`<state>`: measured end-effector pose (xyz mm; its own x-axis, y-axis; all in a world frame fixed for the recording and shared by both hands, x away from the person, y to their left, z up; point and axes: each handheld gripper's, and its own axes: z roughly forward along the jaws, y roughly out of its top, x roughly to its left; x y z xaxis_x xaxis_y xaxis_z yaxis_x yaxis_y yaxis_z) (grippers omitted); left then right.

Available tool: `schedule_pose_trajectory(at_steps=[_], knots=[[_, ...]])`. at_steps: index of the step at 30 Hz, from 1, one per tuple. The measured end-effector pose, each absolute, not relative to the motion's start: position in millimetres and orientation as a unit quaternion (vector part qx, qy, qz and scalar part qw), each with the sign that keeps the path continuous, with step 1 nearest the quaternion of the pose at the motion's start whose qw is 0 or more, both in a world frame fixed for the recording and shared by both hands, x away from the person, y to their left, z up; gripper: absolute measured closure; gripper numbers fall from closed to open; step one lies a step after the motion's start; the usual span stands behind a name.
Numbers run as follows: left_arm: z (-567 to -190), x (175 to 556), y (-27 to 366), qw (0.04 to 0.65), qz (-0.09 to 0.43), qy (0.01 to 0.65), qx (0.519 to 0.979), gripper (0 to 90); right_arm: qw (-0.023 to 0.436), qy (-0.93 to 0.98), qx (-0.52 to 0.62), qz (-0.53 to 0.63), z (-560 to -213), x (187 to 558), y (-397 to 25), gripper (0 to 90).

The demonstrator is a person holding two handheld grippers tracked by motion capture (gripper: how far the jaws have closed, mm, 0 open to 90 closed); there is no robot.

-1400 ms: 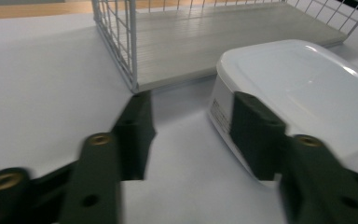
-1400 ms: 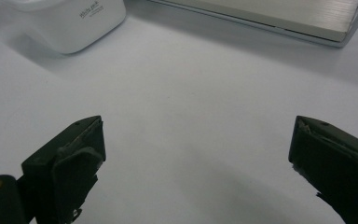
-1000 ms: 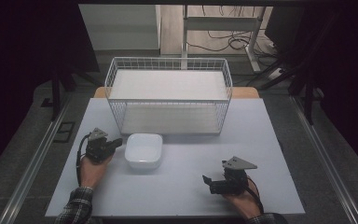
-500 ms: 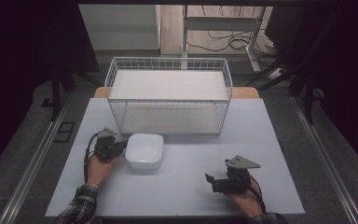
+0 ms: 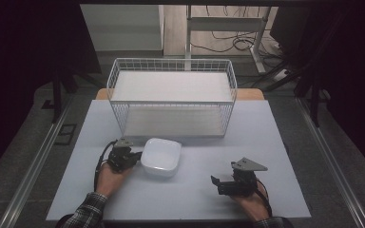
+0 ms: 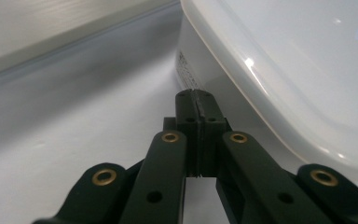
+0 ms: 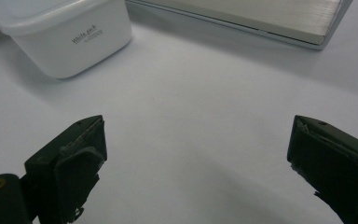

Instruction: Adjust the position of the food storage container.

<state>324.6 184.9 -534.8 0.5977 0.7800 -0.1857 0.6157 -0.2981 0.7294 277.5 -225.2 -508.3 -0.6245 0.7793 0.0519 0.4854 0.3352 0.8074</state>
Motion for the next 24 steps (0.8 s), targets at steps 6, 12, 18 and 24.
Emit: schedule_pose_trajectory(at_steps=[6, 12, 18, 24], knots=[[-532.3, 313.6, 174.6, 0.403, 0.089, 0.422, 0.807, 90.0, 0.178, 0.797, 0.397, 0.419, -508.4, 277.9, -226.1, 4.4], [-531.4, 308.6, 161.6, 0.409, 0.080, 0.406, 0.813, 90.0, 0.179, 0.802, 0.392, 0.414, -510.3, 278.8, -225.7, 4.4], [-531.3, 305.5, 152.3, 0.408, 0.080, 0.395, 0.819, 90.0, 0.173, 0.807, 0.389, 0.409, -512.2, 281.1, -224.1, 1.7], [-530.1, 305.6, 152.6, 0.411, 0.081, 0.395, 0.818, 90.0, 0.161, 0.805, 0.397, 0.410, -511.8, 285.0, -225.2, 1.4]])
